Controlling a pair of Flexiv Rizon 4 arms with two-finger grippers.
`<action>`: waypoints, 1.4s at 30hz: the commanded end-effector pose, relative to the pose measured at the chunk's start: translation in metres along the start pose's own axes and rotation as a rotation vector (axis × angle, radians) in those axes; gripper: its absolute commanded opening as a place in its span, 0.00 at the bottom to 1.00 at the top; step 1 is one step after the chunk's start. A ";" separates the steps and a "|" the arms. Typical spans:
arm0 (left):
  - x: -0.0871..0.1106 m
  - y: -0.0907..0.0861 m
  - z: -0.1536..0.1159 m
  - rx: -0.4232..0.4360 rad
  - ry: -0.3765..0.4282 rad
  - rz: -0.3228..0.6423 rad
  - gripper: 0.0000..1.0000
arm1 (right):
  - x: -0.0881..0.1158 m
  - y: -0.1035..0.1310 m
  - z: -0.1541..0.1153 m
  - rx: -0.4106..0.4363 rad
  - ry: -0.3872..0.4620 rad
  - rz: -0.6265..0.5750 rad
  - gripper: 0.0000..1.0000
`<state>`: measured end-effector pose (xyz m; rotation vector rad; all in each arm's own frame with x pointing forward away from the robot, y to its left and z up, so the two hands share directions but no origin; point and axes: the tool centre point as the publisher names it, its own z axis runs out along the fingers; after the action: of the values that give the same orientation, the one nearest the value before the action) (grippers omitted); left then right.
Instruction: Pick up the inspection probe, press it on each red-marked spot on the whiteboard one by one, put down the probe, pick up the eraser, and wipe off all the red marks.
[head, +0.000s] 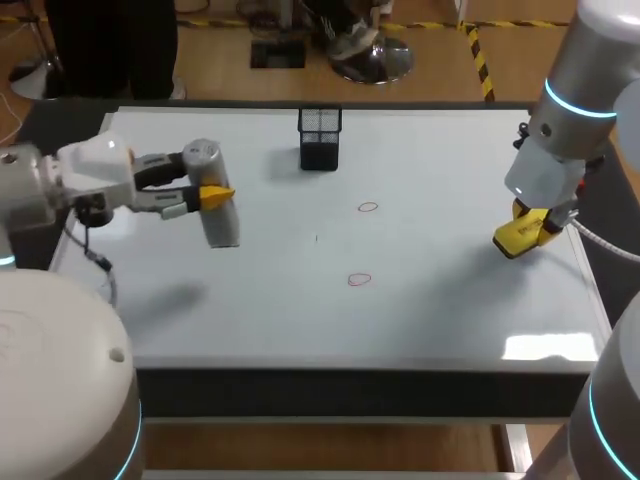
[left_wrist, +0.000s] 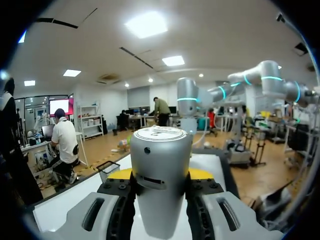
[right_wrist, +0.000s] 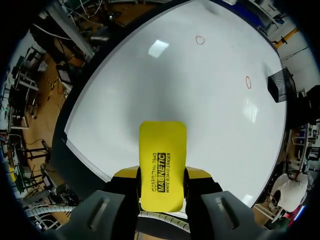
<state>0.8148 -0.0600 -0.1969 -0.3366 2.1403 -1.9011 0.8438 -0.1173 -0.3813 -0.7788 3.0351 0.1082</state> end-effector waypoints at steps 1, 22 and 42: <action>-0.013 -0.001 0.059 -0.001 0.063 -0.001 0.00 | 0.000 0.000 0.000 0.002 0.003 -0.001 0.00; 0.001 -0.001 0.197 0.038 0.150 0.067 0.00 | 0.000 0.000 0.000 0.002 0.003 -0.001 0.00; -0.028 0.032 0.269 0.024 0.204 0.063 0.00 | 0.000 0.000 0.000 0.002 0.003 -0.001 0.00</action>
<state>0.9199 -0.2743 -0.2516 -0.0839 2.2147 -1.9899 0.8436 -0.1173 -0.3812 -0.7790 3.0354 0.1089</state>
